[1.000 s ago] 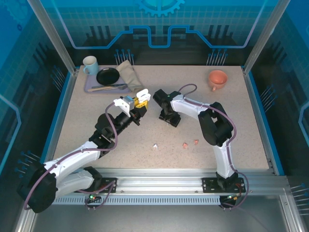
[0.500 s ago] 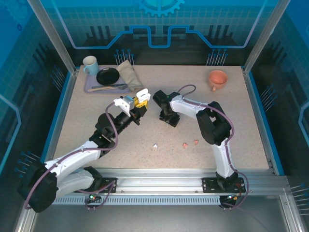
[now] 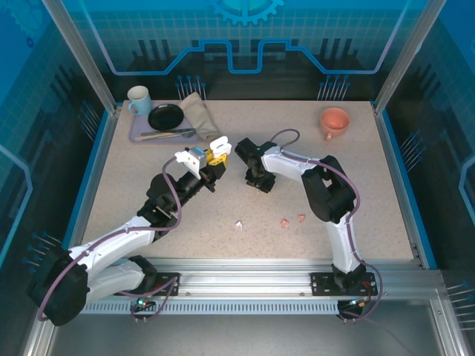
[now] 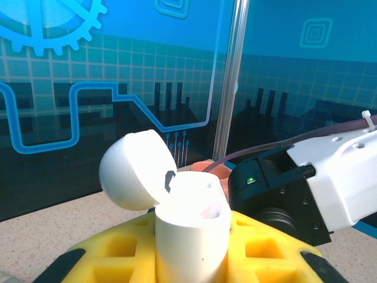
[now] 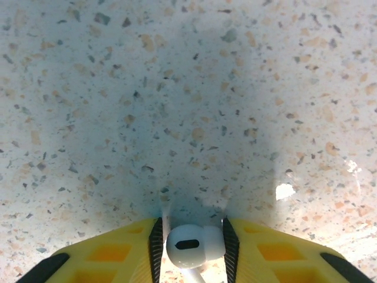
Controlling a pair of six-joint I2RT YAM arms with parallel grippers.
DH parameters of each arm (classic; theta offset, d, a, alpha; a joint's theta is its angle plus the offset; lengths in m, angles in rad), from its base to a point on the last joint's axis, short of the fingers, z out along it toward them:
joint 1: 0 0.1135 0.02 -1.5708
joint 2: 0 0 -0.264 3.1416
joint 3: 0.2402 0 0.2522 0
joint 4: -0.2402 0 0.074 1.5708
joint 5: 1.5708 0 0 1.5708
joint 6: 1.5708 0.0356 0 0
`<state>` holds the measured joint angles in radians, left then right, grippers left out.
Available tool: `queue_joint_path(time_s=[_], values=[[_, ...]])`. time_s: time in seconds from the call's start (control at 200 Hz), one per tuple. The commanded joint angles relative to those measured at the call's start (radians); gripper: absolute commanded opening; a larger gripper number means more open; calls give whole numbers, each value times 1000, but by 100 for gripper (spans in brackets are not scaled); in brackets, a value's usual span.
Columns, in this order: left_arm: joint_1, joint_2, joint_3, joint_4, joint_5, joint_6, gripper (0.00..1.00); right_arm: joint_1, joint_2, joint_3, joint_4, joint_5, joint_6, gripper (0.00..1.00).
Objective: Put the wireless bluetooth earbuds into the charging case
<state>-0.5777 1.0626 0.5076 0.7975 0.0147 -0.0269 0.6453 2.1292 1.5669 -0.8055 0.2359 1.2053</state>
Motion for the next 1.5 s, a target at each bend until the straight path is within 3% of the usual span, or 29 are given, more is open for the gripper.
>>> queue_joint_path(time_s=[0.0,0.62,0.86,1.156,1.361,1.496], values=[[9,-11,33,27,11,-10,0,-15,6,-48,60,17,-69,32],[9,-33,46,-22,19,-1,0,-9,-373,-302,264,97,-221,28],[9,-39,55,-40,31,8,0,-4,-666,-400,345,136,-311,27],[8,11,102,-42,93,2,0,2,-989,-437,579,71,-430,26],[-1,93,155,33,99,-13,0,18,-1042,-416,726,42,-389,26],[-52,168,222,55,54,67,0,44,-1030,-421,800,73,-319,26]])
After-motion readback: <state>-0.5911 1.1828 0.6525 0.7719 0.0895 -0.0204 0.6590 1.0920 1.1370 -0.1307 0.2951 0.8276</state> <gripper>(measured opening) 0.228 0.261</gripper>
